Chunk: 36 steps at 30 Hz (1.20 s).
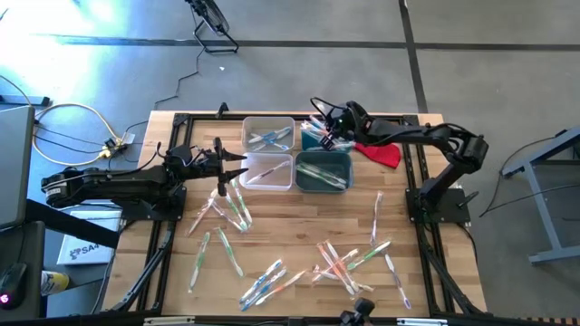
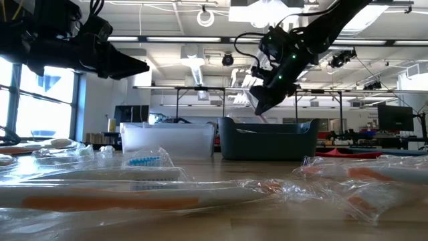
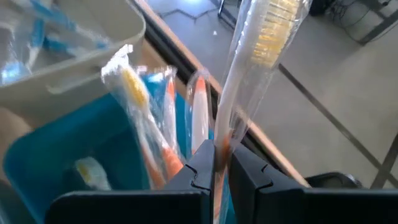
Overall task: Pick & Place Toothbrushes
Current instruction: Put the orange toothbrush into the blue bin
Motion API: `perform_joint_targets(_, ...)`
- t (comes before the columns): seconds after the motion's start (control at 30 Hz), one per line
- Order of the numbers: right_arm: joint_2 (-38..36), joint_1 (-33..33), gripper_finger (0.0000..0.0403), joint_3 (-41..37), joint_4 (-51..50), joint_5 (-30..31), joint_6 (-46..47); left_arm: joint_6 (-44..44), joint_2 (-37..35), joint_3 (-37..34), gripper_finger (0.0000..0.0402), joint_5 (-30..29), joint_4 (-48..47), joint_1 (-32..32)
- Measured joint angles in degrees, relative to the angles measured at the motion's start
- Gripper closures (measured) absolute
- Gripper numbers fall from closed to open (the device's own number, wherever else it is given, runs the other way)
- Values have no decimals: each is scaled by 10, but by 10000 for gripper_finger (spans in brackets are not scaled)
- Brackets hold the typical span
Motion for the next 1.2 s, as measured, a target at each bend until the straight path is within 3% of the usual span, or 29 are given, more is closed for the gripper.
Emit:
perform_joint_targets(0.6, 0, -2, 384, 0, -42, -25, 0, 0, 0, 0, 231, -2, 0, 0)
perform_joint_targets(0.83, 0, -2, 344, 0, -43, -27, -31, 0, 0, 0, 231, -1, 0, 0)
perform_joint_targets(1.2, 0, -2, 298, 0, -44, -153, -62, 0, 0, 0, 231, -1, 0, 0)
